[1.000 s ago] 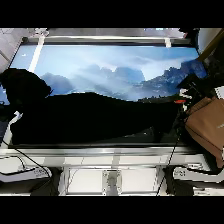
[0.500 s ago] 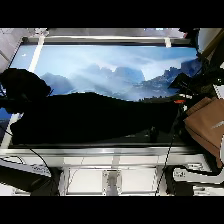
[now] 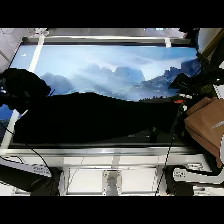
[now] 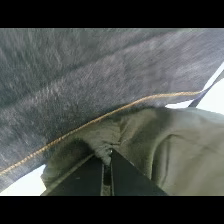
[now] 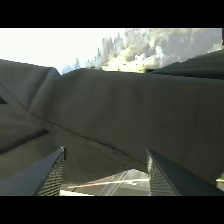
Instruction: Fold the clothes and pants, and hang the long-sleeved shirts on hangers.
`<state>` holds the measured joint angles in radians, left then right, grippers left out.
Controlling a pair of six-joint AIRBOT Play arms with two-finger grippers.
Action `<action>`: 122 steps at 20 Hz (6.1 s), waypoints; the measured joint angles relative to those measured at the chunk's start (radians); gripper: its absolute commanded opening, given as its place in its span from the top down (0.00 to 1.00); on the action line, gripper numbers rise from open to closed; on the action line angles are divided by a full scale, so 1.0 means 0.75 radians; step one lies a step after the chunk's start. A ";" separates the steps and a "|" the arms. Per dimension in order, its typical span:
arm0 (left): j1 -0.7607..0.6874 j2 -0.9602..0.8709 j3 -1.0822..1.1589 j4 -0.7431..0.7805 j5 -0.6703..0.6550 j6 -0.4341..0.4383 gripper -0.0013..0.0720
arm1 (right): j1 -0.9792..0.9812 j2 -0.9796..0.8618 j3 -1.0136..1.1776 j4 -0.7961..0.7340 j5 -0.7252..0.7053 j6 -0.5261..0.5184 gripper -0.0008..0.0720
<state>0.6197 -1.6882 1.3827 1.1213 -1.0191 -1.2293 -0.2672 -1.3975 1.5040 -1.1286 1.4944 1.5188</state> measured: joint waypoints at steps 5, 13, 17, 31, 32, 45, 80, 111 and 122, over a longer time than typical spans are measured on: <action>0.000 0.107 0.083 -0.002 0.020 0.004 0.96 | 0.000 -0.003 -0.010 -0.161 -0.018 -0.012 0.23; 0.002 0.207 0.115 -0.002 0.065 -0.050 0.96 | -0.021 -0.092 -0.242 -0.361 -0.066 -0.083 0.23; 0.002 0.214 0.116 -0.002 0.054 -0.081 0.96 | -0.071 -0.116 -0.467 -0.296 -0.107 -0.158 0.23; 0.002 0.215 0.116 -0.002 0.015 -0.096 0.96 | -0.125 -0.126 -0.779 0.046 -0.369 -0.336 0.66; 0.002 0.215 0.116 -0.001 0.013 -0.096 0.96 | -0.125 -0.127 -0.781 0.047 -0.382 -0.340 0.76; 0.001 0.215 0.118 -0.001 0.027 -0.097 0.96 | -0.124 -0.021 -0.299 0.672 -0.456 -0.488 0.98; 0.567 0.700 -0.590 0.366 -0.345 -0.145 0.49 | -0.037 -0.435 -0.224 -0.034 -0.459 -0.199 0.31; 0.573 0.703 -0.609 0.368 -0.324 -0.147 0.49 | -0.026 -0.510 -0.087 -0.094 -0.271 -0.365 0.98; 0.581 0.703 -0.609 0.345 -0.327 -0.147 0.50 | -0.086 0.085 -0.219 -0.184 0.003 -0.495 0.98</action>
<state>1.0554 -1.1606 0.9260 1.3800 -1.2644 -1.3396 -0.3321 -1.3338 1.3396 -1.2667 1.4967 1.1473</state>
